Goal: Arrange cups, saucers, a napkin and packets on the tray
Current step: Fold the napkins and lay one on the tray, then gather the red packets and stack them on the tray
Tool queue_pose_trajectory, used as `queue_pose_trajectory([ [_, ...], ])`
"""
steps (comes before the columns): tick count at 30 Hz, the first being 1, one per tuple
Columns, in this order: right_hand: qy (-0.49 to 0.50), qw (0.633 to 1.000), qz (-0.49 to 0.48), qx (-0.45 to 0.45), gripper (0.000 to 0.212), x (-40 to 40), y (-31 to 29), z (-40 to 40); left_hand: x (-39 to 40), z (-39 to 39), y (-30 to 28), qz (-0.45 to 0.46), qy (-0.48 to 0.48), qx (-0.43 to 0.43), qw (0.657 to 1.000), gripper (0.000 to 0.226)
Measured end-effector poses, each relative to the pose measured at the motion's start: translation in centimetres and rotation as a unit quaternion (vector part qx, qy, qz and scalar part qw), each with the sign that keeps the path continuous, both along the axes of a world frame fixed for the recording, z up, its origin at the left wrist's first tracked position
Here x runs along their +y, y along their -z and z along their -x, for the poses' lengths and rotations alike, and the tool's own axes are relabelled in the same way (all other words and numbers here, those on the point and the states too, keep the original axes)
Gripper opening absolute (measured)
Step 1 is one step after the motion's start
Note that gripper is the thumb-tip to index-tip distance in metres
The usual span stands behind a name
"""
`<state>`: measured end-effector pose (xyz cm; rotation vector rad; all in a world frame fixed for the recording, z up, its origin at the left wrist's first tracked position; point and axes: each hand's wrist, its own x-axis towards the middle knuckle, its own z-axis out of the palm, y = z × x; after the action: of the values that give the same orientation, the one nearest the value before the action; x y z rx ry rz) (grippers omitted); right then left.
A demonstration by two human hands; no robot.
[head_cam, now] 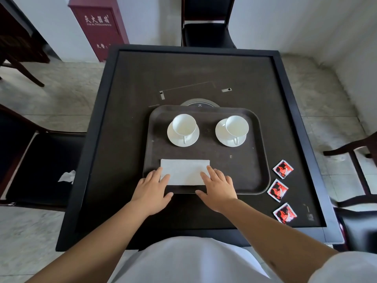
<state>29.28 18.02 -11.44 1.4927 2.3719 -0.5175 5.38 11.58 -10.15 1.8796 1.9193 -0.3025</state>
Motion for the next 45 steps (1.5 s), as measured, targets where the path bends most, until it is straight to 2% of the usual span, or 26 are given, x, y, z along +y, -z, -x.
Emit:
queue_pose_trajectory([
  [8,0.006,1.000,0.011,-0.006,0.095,-2.5,-0.9,-0.1,-1.8,-0.4,-1.7,-0.011,-0.013,0.019,1.000,0.084],
  [13,0.019,1.000,0.019,-0.014,0.103,-4.0,-1.6,-0.5,-2.7,-0.8,-2.7,-0.024,-0.001,0.019,1.000,0.087],
  [28,0.134,0.990,0.036,0.000,0.091,-8.6,-3.3,-5.6,-2.0,-5.5,-4.3,-0.027,0.110,0.007,0.994,0.083],
  [41,0.212,0.975,0.066,-0.012,0.083,-8.7,-3.1,-18.4,1.4,-17.7,-4.4,-0.015,0.188,-0.020,0.982,0.079],
  [45,0.235,0.970,0.063,-0.009,0.074,-8.3,-2.3,-23.0,2.1,-21.8,-4.0,-0.014,0.197,-0.024,0.980,0.080],
])
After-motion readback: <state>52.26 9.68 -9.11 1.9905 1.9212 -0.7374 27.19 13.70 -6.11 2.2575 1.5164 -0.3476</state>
